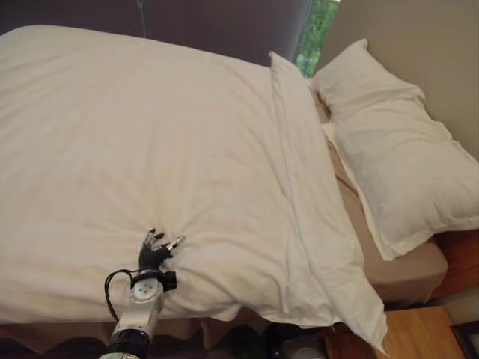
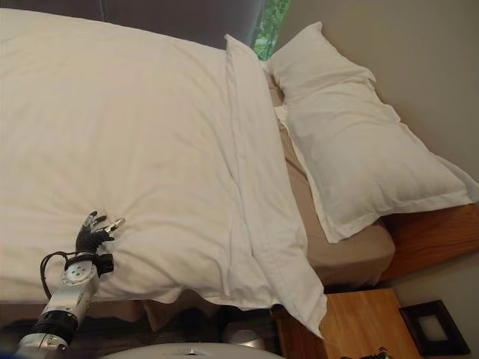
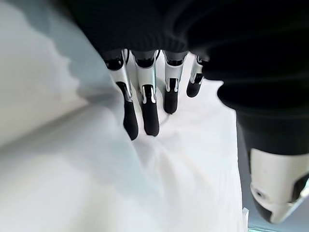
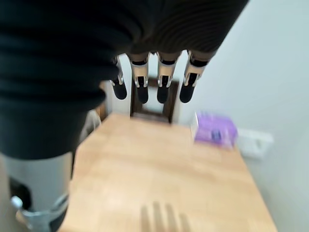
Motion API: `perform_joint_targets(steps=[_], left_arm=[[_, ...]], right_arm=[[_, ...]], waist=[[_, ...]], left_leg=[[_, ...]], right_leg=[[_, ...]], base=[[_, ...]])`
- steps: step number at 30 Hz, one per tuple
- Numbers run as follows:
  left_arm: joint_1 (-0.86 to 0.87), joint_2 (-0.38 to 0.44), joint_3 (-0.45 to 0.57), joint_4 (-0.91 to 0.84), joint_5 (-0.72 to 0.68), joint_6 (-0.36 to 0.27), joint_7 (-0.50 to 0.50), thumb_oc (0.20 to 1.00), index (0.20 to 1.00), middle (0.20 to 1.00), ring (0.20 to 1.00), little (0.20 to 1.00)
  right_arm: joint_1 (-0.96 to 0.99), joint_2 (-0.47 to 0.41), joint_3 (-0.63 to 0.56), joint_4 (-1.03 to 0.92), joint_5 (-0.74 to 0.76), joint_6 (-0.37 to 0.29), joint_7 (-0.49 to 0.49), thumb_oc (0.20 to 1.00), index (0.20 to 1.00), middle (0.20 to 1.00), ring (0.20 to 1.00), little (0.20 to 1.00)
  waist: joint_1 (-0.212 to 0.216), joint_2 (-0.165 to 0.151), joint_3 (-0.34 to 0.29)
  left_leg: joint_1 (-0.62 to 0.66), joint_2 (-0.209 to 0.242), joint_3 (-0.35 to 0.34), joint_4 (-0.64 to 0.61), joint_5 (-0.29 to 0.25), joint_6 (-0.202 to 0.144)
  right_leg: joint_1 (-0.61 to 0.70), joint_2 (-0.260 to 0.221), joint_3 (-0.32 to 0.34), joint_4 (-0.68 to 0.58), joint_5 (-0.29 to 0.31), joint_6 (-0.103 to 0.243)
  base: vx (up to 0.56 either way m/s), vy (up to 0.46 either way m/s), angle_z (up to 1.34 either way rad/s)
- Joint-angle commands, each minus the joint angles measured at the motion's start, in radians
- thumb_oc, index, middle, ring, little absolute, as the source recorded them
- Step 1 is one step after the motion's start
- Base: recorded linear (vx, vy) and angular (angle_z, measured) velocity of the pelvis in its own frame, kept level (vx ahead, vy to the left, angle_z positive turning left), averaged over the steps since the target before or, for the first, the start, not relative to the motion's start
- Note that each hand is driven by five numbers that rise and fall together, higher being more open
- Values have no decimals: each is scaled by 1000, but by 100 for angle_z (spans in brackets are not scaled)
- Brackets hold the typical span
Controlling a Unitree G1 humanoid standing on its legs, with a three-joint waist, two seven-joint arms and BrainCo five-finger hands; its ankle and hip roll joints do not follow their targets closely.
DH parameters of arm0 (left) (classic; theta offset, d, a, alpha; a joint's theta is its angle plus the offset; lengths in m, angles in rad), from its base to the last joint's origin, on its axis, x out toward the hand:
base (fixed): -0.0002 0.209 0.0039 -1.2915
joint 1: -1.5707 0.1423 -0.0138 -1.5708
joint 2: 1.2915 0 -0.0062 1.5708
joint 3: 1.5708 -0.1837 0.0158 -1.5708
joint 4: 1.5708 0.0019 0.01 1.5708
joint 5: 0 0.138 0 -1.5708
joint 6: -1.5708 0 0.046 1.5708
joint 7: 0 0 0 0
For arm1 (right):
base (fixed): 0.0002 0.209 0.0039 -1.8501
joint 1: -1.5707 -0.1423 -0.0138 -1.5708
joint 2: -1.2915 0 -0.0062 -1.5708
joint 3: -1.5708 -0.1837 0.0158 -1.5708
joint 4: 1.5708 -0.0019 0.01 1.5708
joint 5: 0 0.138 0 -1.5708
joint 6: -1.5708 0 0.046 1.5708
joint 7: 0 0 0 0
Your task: Making the bed.
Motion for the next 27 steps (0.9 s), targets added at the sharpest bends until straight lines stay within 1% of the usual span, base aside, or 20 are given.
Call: perform_joint_targets(steps=[1,3,6,9,11,12,15,16,18,19,20,22,23,24,25,26,27], left_arm=[[98,-85,-64,43,14,42,-40,1000,1000,1000,1000,1000],[104,-85,-56,29,5,42,-44,1000,1000,1000,1000,1000],[98,-89,-50,2,-5,46,-46,1000,1000,1000,1000,1000],[86,-93,-50,-30,-4,51,-45,1000,1000,1000,1000,1000],[79,-100,-52,-44,-1,54,-47,1000,1000,1000,1000,1000],[78,-99,-52,-44,-1,54,-47,1000,1000,1000,1000,1000],[83,-97,-56,-60,-2,59,-59,1000,1000,1000,1000,1000],[90,-95,-61,-72,-5,58,-62,1000,1000,1000,1000,1000],[94,-93,-60,-83,-7,59,-67,1000,1000,1000,1000,1000],[105,-89,-62,-100,-18,61,-75,1000,1000,1000,1000,1000],[106,-87,-62,-101,-18,62,-75,1000,1000,1000,1000,1000],[115,-83,-60,-112,-30,65,-84,1000,1000,1000,1000,1000],[115,-82,-60,-112,-30,65,-84,1000,1000,1000,1000,1000],[117,-87,-68,-105,-48,62,-97,1000,1000,1000,1000,1000],[115,-89,-79,-95,-56,52,-104,1000,1000,1000,1000,1000],[113,-91,-84,-89,-61,53,-113,1000,1000,1000,1000,1000],[113,-90,-83,-88,-61,53,-114,1000,1000,1000,1000,1000]], right_arm=[[-75,-80,-13,-54,-42,16,-51,1000,1000,1000,1000,1000],[-72,-90,-36,-125,-41,13,-53,1000,1000,1000,1000,1000],[-77,-110,-75,-306,-9,-19,-40,1000,1000,1000,1000,1000],[-86,-105,-119,-528,59,-83,-31,1000,1000,1000,1000,1000],[-118,-68,-149,-677,166,-166,-23,1000,1000,1000,1000,1000],[-117,-67,-150,-679,167,-165,-22,1000,1000,1000,1000,1000],[-162,-28,-158,-751,258,-222,-4,1000,1000,1000,1000,1000],[-186,-6,-152,-770,311,-247,2,1000,1000,1000,1000,1000],[-193,6,-158,-779,341,-259,5,1000,1000,1000,1000,1000],[-224,55,-159,-800,465,-303,29,1000,1000,1000,1000,1000],[-223,55,-159,-799,469,-304,31,1000,1000,1000,1000,1000],[-248,114,-158,-821,606,-365,60,1000,1000,1000,1000,1000],[-248,114,-158,-821,607,-365,60,1000,1000,1000,1000,1000],[-289,218,-129,-819,818,-451,111,1000,1000,1000,1000,1000],[-327,275,-104,-801,941,-492,148,200,200,200,200,200],[-330,298,-93,-796,989,-508,173,200,200,200,200,200],[-330,297,-93,-793,993,-510,177,200,200,200,200,200]], waist=[[-26,17,8],[-27,17,5],[-34,9,1],[-44,2,-8],[-50,-3,-20],[-50,-4,-20],[-45,-4,-29],[-40,-3,-33],[-38,-4,-35],[-32,-2,-40],[-32,-4,-40],[-25,-2,-43],[-25,-2,-43],[-13,5,-46],[-6,9,-48],[-3,12,-48],[-3,12,-48]], left_leg=[[-101,41,-61,-18,66,26],[-103,43,-67,-18,67,26],[-108,48,-73,-18,68,25],[-113,52,-75,-18,66,25],[-116,53,-75,-18,63,26],[-116,53,-76,-18,62,26],[-118,53,-79,-18,59,26],[-118,53,-82,-18,58,26],[-118,52,-84,-18,56,26],[-118,52,-87,-18,56,25],[-118,51,-87,-18,55,25],[-119,49,-93,-18,54,25],[-119,49,-93,-18,54,25],[-116,47,-99,-18,54,23],[-118,45,-103,-18,55,22],[-118,44,-106,-18,55,22],[-118,44,-107,-18,55,22]], right_leg=[[-41,-30,-17,17,-21,34],[-40,-28,-23,17,-20,33],[-45,-25,-24,17,-13,32],[-55,-21,-19,17,-2,33],[-62,-18,-16,17,7,35],[-62,-18,-17,17,7,35],[-63,-19,-18,17,11,37],[-63,-20,-19,17,12,38],[-62,-20,-19,17,12,38],[-63,-21,-22,17,14,38],[-62,-21,-22,17,13,38],[-61,-23,-24,17,13,37],[-61,-23,-24,17,13,38],[-58,-25,-27,17,12,36],[-59,-28,-28,17,13,36],[-58,-29,-30,17,11,35],[-58,-30,-31,17,11,35]], base=[[-18,23,4],[-17,20,10],[-33,16,10],[-24,23,5],[-13,41,6],[-2,38,9],[8,43,8],[20,45,3],[18,37,4],[17,31,7],[23,48,0],[20,32,2],[46,56,6],[49,61,8],[60,69,4],[28,28,7],[30,16,3]])
